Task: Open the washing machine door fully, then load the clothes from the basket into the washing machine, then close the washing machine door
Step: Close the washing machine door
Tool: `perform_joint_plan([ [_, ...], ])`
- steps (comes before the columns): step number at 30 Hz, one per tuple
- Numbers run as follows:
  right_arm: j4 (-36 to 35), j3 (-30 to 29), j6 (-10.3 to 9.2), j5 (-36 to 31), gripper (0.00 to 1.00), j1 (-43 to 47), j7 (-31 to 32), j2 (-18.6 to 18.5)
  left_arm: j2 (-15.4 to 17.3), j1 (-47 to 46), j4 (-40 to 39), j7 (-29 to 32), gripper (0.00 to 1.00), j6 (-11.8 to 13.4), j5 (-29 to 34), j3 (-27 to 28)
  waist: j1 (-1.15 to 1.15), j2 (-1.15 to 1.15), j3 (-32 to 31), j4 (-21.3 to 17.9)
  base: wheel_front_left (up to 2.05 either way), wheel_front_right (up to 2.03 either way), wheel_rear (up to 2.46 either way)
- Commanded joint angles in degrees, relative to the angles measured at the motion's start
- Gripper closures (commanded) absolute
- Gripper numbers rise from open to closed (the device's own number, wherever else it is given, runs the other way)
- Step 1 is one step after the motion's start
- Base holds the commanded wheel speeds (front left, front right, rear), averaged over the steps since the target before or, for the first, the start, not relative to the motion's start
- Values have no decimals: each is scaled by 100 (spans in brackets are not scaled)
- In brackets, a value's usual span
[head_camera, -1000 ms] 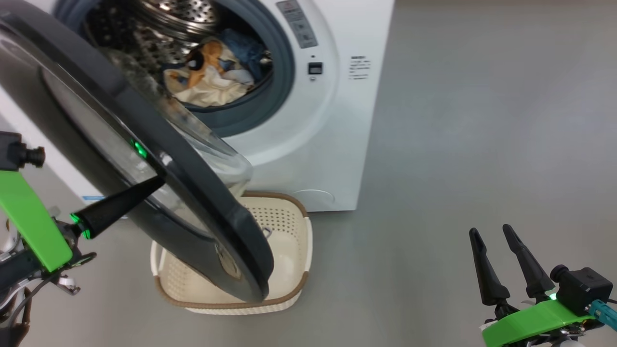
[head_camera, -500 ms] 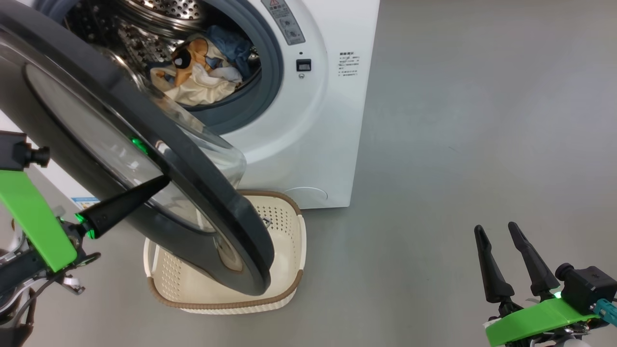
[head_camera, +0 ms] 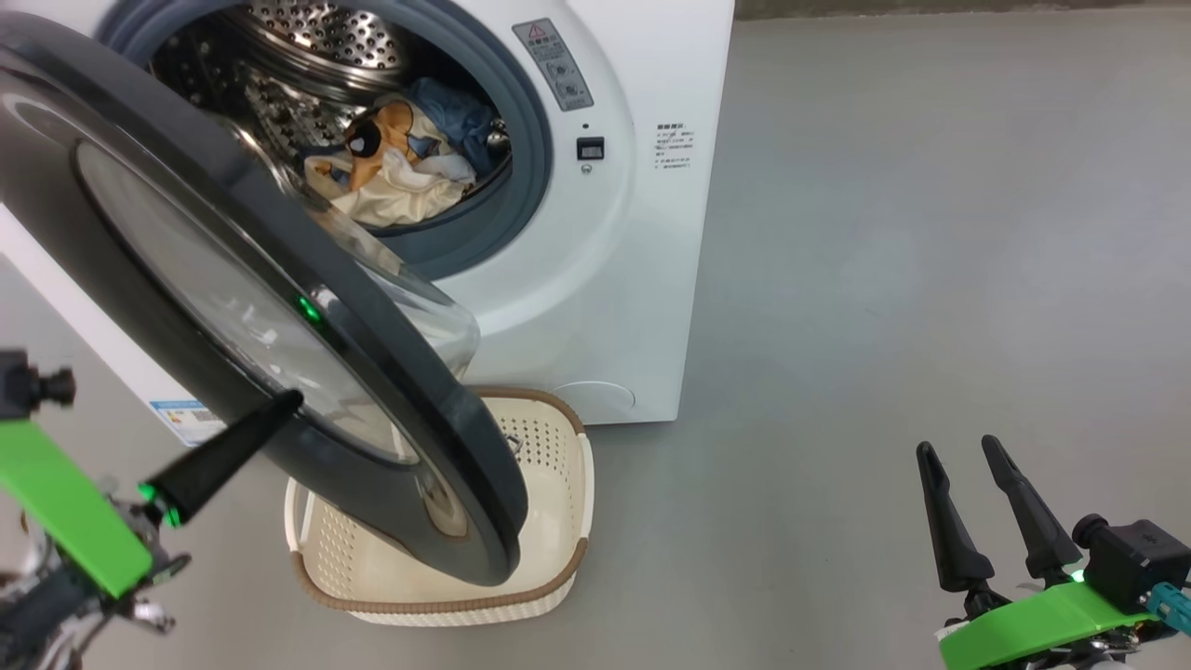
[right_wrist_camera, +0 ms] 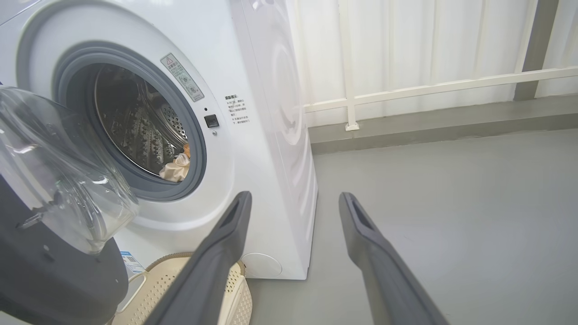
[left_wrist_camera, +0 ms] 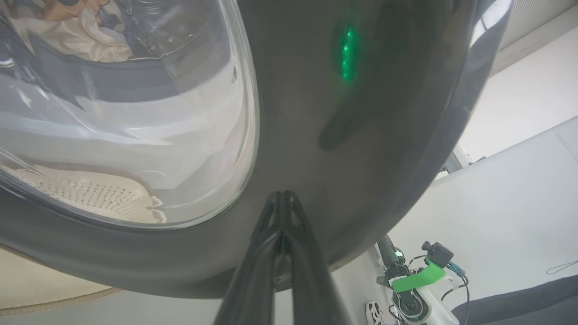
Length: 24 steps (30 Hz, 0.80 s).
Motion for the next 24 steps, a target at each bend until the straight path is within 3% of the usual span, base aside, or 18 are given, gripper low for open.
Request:
perform_joint_plan([
  [1, -135, 119, 32, -54, 0, 28, -46, -118, 253, -26, -187, -132, 90, -3, 48, 319, 0, -1, -37, -20, 0, 0, 0],
  [4, -129, 115, 32, -41, 0, 73, -46, -131, 253, 300, -220, -457, 75, -3, 137, 367, 0, -1, -88, -44, 0, 0, 0],
  [6, -126, 118, 32, -34, 0, 95, -46, -143, 297, 520, -232, -717, 57, -3, 306, 357, 0, -1, -113, -66, 0, 0, 0],
  [7, -127, 118, 32, -32, 0, 102, -46, -152, 298, 626, -238, -854, 45, -3, 364, 337, 0, -1, -126, -79, 0, 0, 0],
  [9, -130, 119, 32, -29, 0, 118, -46, -166, 298, 828, -218, -1175, 0, -3, 488, 313, 0, -1, -154, -108, 0, 0, 0],
  [24, -182, 22, 32, -37, 0, 153, -46, -246, 293, 1840, -32, -3312, 0, -3, 705, -58, 0, -1, -113, -356, 0, 0, 0],
])
